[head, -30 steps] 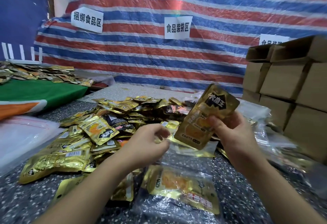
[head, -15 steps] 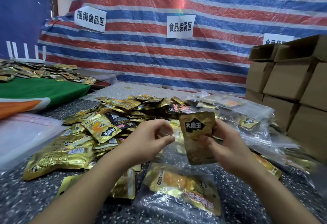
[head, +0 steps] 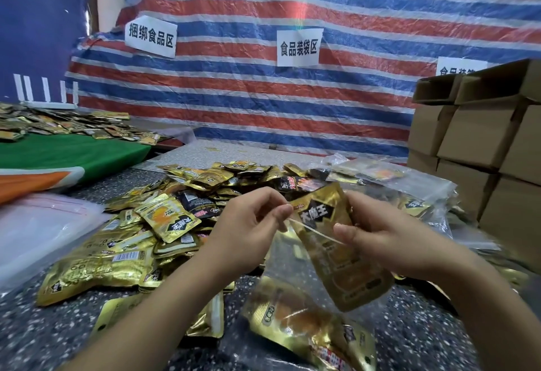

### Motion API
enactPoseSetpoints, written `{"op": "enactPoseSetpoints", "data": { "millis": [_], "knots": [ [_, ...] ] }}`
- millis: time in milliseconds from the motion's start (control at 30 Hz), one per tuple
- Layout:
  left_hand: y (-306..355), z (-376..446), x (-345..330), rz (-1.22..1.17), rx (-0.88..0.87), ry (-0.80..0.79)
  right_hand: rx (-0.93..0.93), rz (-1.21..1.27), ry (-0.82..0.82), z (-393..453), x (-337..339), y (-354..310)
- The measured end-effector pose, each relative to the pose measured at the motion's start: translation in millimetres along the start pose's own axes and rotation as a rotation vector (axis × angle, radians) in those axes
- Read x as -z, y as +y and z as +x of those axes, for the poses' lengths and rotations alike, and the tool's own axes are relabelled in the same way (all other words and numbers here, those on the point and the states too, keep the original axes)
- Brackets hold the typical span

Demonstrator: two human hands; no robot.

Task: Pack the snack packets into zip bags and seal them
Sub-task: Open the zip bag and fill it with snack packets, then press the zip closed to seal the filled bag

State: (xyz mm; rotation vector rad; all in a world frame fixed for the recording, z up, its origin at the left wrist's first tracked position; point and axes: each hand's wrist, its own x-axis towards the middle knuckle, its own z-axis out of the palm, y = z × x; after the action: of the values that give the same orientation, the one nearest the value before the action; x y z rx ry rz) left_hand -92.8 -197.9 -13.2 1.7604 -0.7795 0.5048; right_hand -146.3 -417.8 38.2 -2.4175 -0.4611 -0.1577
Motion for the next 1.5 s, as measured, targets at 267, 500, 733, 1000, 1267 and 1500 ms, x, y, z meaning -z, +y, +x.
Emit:
{"op": "enactPoseSetpoints", "data": {
  "millis": [267,500,733,1000,1267,1500],
  "knots": [
    [5,-5,-9,-0.051,-0.011,-0.063,-0.100,-0.049,-0.284,-7,4,-13],
    [10,-8,-13,-0.035,-0.046,-0.073,-0.132,-0.189,-0.470,-6,-2,-26],
    [3,-4,-11,-0.087,0.023,0.057,-0.064,-0.202,-0.087,-6,-16,-11],
    [-7,2,-12,-0.257,0.296,0.010,0.127,-0.137,0.106,-5,-28,18],
    [-23,-5,-11,-0.035,0.611,-0.414,0.052,0.050,0.317,-1,-30,39],
    [-12,1,-15,-0.324,0.584,0.023,-0.116,0.611,0.461,2,-24,42]
  ]
}}
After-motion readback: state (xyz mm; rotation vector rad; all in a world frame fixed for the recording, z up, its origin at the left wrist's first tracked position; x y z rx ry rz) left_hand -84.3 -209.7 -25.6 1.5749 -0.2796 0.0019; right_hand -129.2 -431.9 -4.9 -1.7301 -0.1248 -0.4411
